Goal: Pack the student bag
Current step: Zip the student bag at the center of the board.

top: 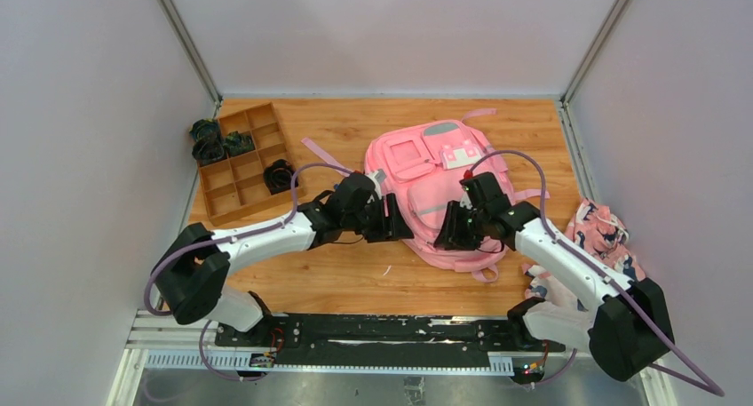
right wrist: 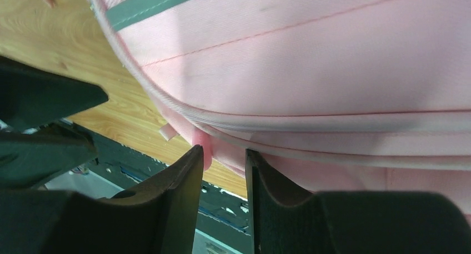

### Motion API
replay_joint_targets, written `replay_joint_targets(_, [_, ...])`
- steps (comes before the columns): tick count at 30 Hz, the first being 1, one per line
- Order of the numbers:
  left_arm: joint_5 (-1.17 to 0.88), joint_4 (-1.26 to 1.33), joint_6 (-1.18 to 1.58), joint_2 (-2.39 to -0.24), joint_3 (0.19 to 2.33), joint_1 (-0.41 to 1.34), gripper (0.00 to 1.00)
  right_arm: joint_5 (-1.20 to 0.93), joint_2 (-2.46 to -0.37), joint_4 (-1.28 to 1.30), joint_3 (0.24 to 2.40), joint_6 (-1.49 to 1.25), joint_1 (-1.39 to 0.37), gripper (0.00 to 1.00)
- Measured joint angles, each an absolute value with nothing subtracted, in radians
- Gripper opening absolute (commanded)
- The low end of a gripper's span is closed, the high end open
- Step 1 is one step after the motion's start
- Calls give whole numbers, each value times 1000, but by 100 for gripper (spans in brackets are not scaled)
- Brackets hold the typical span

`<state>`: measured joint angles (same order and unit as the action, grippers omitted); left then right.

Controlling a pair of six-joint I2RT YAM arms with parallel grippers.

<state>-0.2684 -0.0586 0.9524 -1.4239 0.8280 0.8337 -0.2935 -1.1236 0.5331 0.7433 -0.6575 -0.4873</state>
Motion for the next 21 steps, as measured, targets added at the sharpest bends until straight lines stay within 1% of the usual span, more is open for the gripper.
replay_joint_targets(7, [-278, -46, 970, -1468, 834, 834, 59, -274, -1124, 522, 766, -587, -570, 42])
replay_joint_targets(21, [-280, -31, 982, -1489, 845, 834, 59, -104, -1131, 575, 854, -548, -713, 44])
